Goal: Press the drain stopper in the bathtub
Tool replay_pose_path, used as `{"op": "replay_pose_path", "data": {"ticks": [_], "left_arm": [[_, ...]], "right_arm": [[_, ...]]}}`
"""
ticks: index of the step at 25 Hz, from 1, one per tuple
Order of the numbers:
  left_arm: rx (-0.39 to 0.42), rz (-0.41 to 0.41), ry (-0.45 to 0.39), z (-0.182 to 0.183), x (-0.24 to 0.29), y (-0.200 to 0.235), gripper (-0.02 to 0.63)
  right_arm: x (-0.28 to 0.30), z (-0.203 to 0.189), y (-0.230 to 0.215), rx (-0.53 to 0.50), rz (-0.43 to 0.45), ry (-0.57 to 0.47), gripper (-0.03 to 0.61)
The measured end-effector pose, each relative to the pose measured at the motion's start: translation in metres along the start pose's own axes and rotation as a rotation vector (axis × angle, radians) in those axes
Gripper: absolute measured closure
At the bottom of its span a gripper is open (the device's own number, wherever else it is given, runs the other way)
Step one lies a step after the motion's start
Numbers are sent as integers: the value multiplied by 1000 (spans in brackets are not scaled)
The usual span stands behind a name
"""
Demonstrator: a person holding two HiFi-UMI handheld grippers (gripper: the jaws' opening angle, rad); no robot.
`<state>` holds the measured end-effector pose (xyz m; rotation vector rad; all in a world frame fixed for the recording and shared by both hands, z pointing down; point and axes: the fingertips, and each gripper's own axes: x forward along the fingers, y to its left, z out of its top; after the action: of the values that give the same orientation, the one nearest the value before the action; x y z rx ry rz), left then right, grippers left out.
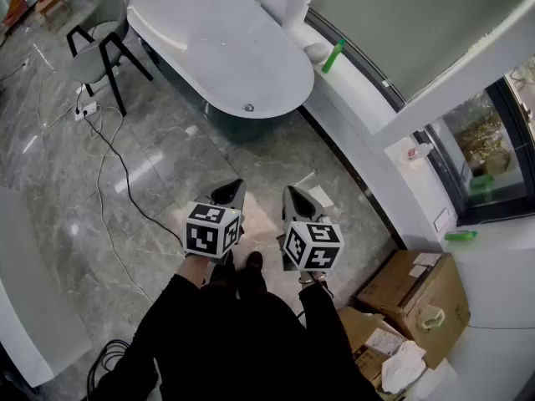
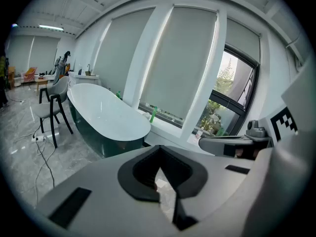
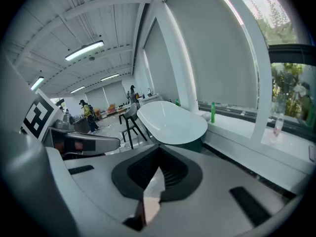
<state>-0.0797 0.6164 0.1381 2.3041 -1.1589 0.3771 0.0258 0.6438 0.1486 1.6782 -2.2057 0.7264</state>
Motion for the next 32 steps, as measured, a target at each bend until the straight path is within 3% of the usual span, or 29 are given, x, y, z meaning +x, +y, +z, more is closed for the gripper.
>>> {"op": "replay_pose_path", "data": {"ticks": [18,32], "left_arm": [[10,24,-29,18,-14,46,606],[17,34,-93,50,-32,88,607]], "right_arm": [[17,12,15,-5,25,-14,577],[25,39,16,7,-27,-76,577]]}}
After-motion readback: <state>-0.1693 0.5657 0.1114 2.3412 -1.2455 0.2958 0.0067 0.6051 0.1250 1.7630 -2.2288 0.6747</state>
